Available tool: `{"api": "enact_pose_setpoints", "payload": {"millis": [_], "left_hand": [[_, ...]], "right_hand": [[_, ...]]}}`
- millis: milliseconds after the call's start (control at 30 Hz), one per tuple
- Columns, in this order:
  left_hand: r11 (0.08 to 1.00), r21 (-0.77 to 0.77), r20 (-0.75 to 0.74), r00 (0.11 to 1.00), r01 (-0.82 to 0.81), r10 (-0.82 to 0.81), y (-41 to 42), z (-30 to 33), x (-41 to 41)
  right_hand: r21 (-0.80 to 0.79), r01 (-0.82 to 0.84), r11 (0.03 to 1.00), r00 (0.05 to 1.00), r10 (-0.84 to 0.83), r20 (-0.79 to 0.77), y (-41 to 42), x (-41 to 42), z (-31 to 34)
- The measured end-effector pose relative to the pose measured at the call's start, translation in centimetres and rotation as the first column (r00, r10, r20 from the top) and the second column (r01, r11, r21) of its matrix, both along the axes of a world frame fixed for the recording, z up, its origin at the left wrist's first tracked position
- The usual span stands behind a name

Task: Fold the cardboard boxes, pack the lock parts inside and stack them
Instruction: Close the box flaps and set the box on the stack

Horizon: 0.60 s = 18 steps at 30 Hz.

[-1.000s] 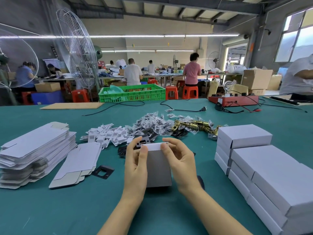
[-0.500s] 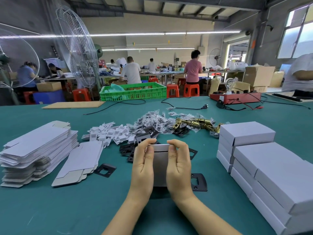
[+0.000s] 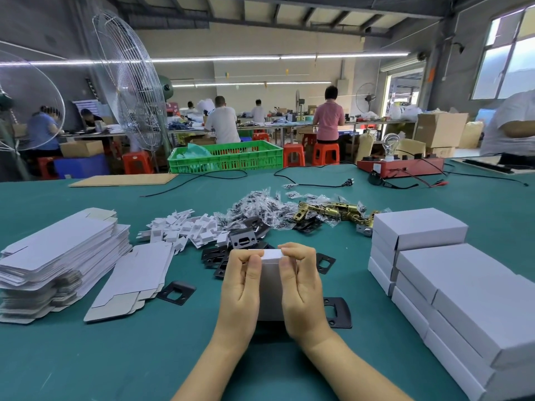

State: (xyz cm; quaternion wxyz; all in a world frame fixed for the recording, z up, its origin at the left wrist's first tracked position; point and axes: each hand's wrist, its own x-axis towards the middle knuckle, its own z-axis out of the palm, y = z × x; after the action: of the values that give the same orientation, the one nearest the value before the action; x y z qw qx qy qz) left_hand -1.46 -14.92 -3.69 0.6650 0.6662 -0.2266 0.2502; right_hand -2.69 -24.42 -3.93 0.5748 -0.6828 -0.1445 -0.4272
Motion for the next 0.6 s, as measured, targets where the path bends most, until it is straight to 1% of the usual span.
{"api": "enact_pose_setpoints", "payload": {"millis": [167,267,333,367,433,500,533,567,600], "left_hand": [[0.988,0.144,-0.008,0.999,-0.049,0.051,0.4,-0.5,0.3],[0.981,0.193,-0.128,0.991,-0.011,0.036,0.4,-0.7,0.6],[0.975,0.220,-0.208,0.977,-0.001,0.047,0.5,-0.7,0.5],[0.972,0.236,-0.237,0.970,0.008,0.050,0.6,-0.7,0.5],[0.967,0.251,-0.281,0.959,0.035,0.039,0.7,-0.7,0.6],[0.961,0.273,-0.310,0.950,0.046,0.042,0.8,-0.6,0.6],[0.962,0.271,-0.319,0.947,0.041,0.049,0.9,-0.7,0.6],[0.968,0.249,-0.327,0.943,0.029,0.056,1.0,-0.7,0.7],[0.977,0.213,-0.341,0.938,0.007,0.067,1.1,-0.7,0.8]], "right_hand": [[-0.091,0.019,0.996,0.989,-0.032,-0.146,-0.5,0.5,-0.4],[-0.166,-0.042,0.985,0.967,-0.002,-0.257,-0.8,1.1,-0.6],[-0.124,-0.033,0.992,0.958,-0.004,-0.287,-0.9,1.4,-0.4],[-0.076,-0.010,0.997,0.954,-0.013,-0.299,-0.9,1.5,-0.3],[0.094,0.022,0.995,0.936,0.013,-0.352,-1.0,1.6,0.0],[0.288,0.038,0.957,0.879,0.105,-0.465,-1.2,1.7,0.3],[0.312,0.046,0.949,0.847,0.128,-0.516,-1.4,1.8,0.4],[0.260,0.055,0.964,0.820,0.105,-0.562,-1.7,1.9,0.6],[0.141,0.058,0.988,0.802,0.038,-0.596,-2.0,2.0,0.8]]}}
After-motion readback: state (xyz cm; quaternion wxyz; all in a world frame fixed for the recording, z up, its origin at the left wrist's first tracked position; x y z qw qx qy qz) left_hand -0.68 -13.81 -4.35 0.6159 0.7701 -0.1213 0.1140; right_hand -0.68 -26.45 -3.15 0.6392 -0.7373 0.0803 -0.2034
